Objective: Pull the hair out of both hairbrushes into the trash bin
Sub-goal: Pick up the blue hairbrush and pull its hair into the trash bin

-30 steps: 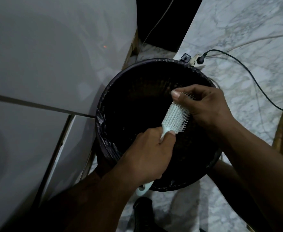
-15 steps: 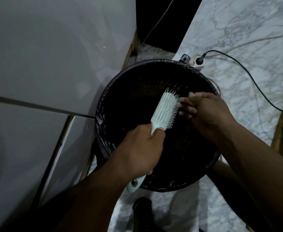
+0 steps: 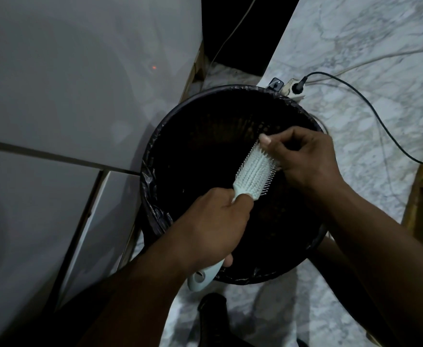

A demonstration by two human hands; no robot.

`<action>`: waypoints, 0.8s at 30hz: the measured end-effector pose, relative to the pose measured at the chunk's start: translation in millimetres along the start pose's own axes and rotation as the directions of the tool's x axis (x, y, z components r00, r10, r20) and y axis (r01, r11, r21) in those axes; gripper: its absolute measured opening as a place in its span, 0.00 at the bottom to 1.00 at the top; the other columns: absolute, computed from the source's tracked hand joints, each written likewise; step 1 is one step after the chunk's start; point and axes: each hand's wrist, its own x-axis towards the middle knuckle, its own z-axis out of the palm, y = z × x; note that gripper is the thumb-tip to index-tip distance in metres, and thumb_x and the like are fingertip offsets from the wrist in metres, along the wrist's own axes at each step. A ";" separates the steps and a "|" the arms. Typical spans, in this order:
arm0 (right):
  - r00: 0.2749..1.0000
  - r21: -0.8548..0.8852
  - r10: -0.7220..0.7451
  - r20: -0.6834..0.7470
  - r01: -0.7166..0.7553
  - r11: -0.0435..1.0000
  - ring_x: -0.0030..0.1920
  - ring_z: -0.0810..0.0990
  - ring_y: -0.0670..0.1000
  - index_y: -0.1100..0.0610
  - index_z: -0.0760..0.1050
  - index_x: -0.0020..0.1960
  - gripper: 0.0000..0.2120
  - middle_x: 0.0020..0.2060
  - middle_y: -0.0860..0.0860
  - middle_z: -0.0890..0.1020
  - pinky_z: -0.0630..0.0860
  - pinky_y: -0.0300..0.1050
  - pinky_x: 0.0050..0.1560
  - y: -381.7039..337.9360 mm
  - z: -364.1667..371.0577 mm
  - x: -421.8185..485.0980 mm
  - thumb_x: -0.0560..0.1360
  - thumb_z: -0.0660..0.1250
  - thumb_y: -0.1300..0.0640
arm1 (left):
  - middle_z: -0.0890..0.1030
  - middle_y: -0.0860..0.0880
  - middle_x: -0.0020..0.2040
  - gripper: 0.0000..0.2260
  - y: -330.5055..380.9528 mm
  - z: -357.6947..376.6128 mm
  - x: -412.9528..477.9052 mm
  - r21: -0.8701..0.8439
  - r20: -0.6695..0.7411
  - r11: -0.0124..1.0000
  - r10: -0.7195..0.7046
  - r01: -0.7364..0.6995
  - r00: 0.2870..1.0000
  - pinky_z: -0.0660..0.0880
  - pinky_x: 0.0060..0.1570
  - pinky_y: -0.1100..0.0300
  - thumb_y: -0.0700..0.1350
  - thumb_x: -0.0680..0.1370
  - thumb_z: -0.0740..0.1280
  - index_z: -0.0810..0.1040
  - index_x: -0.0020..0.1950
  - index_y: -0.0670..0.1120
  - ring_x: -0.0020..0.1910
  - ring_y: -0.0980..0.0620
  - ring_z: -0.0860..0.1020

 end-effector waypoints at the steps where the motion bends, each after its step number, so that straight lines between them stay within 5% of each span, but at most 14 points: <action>1: 0.998 0.015 0.037 -0.059 -0.036 0.999 0.34 0.81 0.46 0.56 0.81 0.38 0.09 0.33 0.51 0.84 0.78 0.44 0.40 1.6 0.4 0.1 0.74 0.75 0.54 | 0.70 0.52 0.23 0.19 1.0 0.1 -1.2 -0.011 0.018 1.000 -0.003 0.003 1.000 0.69 0.21 0.63 0.52 0.82 0.59 0.75 0.42 0.37 0.16 0.54 0.69; 4: 0.908 0.196 0.346 -0.237 -0.305 0.932 0.41 0.82 0.53 0.55 0.79 0.40 0.10 0.36 0.54 0.83 0.80 0.53 0.48 4.3 -2.4 5.3 0.77 0.72 0.52 | 0.69 0.54 0.22 0.18 3.4 2.3 -4.6 -0.057 0.080 0.998 0.000 0.004 0.997 0.67 0.19 0.64 0.52 0.82 0.60 0.74 0.37 0.44 0.17 0.56 0.67; 7: 0.842 0.497 0.539 0.019 -0.476 0.726 0.37 0.84 0.53 0.59 0.78 0.48 0.12 0.40 0.56 0.83 0.81 0.49 0.42 -4.1 1.6 5.4 0.80 0.66 0.50 | 0.69 0.56 0.21 0.17 2.2 1.8 -1.4 -0.088 0.043 0.996 -0.007 0.010 0.999 0.68 0.20 0.63 0.52 0.82 0.60 0.74 0.37 0.45 0.19 0.54 0.68; 9: 0.883 0.390 0.422 0.204 -0.469 0.793 0.40 0.86 0.49 0.57 0.77 0.57 0.17 0.43 0.51 0.85 0.79 0.44 0.40 -15.3 4.5 -0.8 0.77 0.68 0.44 | 0.70 0.55 0.21 0.17 -0.2 -1.3 2.5 -0.090 -0.038 0.996 -0.014 0.010 0.999 0.70 0.22 0.61 0.52 0.83 0.59 0.74 0.38 0.45 0.19 0.54 0.70; 11: 0.913 0.081 0.233 0.334 -0.274 0.958 0.55 0.85 0.48 0.53 0.73 0.68 0.35 0.57 0.49 0.84 0.81 0.44 0.50 -18.6 9.0 -8.4 0.65 0.76 0.41 | 0.70 0.55 0.21 0.17 -2.3 -3.9 4.9 -0.096 -0.093 0.995 -0.016 0.007 0.996 0.71 0.23 0.60 0.52 0.83 0.58 0.74 0.39 0.45 0.20 0.54 0.71; 13: 0.924 -0.051 0.164 0.346 -0.156 0.986 0.56 0.84 0.45 0.52 0.72 0.71 0.45 0.60 0.48 0.82 0.81 0.41 0.54 -16.1 12.0 -12.5 0.57 0.80 0.43 | 0.70 0.55 0.22 0.17 -3.0 -3.4 5.8 -0.100 -0.100 0.995 -0.018 0.008 0.995 0.71 0.23 0.60 0.52 0.83 0.57 0.74 0.38 0.45 0.20 0.54 0.72; 18: 0.981 0.103 0.119 0.152 -0.135 0.985 0.41 0.86 0.47 0.61 0.82 0.56 0.21 0.45 0.56 0.87 0.84 0.41 0.45 -9.2 8.6 -8.2 0.65 0.81 0.59 | 0.69 0.56 0.21 0.17 -0.4 0.6 3.7 -0.106 -0.070 0.994 -0.003 -0.005 0.998 0.69 0.20 0.63 0.52 0.83 0.58 0.73 0.39 0.45 0.21 0.55 0.70; 24: 0.976 0.265 0.218 -0.011 -0.207 0.942 0.35 0.84 0.41 0.61 0.81 0.40 0.06 0.36 0.51 0.86 0.78 0.34 0.40 0.6 7.9 -4.2 0.72 0.76 0.61 | 0.68 0.54 0.22 0.18 -0.9 2.1 2.5 -0.114 -0.013 0.993 0.000 -0.002 1.000 0.68 0.20 0.63 0.53 0.83 0.58 0.73 0.37 0.45 0.18 0.54 0.68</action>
